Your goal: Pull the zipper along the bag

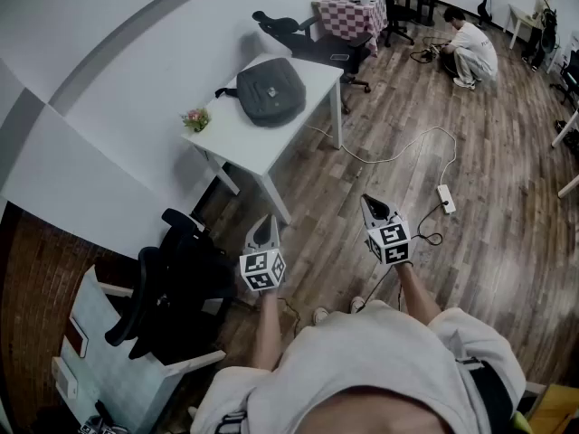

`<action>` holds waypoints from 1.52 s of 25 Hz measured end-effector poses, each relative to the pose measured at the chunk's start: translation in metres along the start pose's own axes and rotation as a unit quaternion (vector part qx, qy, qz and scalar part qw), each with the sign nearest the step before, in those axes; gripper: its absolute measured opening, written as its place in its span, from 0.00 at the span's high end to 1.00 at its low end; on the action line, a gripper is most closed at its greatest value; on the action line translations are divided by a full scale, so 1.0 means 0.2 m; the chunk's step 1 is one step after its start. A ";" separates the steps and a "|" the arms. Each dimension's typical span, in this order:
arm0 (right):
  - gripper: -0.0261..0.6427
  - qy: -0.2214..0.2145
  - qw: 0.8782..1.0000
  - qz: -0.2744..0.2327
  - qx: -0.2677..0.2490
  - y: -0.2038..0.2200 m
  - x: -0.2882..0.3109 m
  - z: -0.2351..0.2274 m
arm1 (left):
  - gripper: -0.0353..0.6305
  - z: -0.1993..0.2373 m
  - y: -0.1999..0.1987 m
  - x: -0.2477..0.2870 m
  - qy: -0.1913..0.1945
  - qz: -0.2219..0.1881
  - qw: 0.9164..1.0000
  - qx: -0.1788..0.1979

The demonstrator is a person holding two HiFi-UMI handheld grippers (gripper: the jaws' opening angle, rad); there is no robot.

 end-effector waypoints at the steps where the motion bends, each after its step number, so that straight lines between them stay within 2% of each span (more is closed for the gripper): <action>1: 0.94 0.001 1.000 -0.001 -0.001 0.00 0.00 -0.01 | 0.91 -0.01 0.00 0.00 0.000 0.001 1.000 0.001; 17: 0.94 -0.009 1.000 -0.002 -0.004 0.01 -0.02 -0.20 | 0.91 -0.19 -0.01 0.11 -0.004 0.011 1.000 0.003; 25: 0.94 -0.026 1.000 -0.004 0.005 0.02 0.02 -0.35 | 0.91 -0.29 -0.03 0.21 -0.020 0.015 1.000 0.012; 38: 0.94 -0.024 0.999 0.019 0.016 0.08 0.33 -0.51 | 0.91 -0.24 0.05 0.55 -0.013 0.038 0.999 0.010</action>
Point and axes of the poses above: the fingertips, and each gripper's own axes: x forward along the fingers, z to its left, y out of its underside, the point moved 6 cm from there along -x, backward along the fingers, and after that the axes turned 7 degrees about x, right-handed, at the moved point
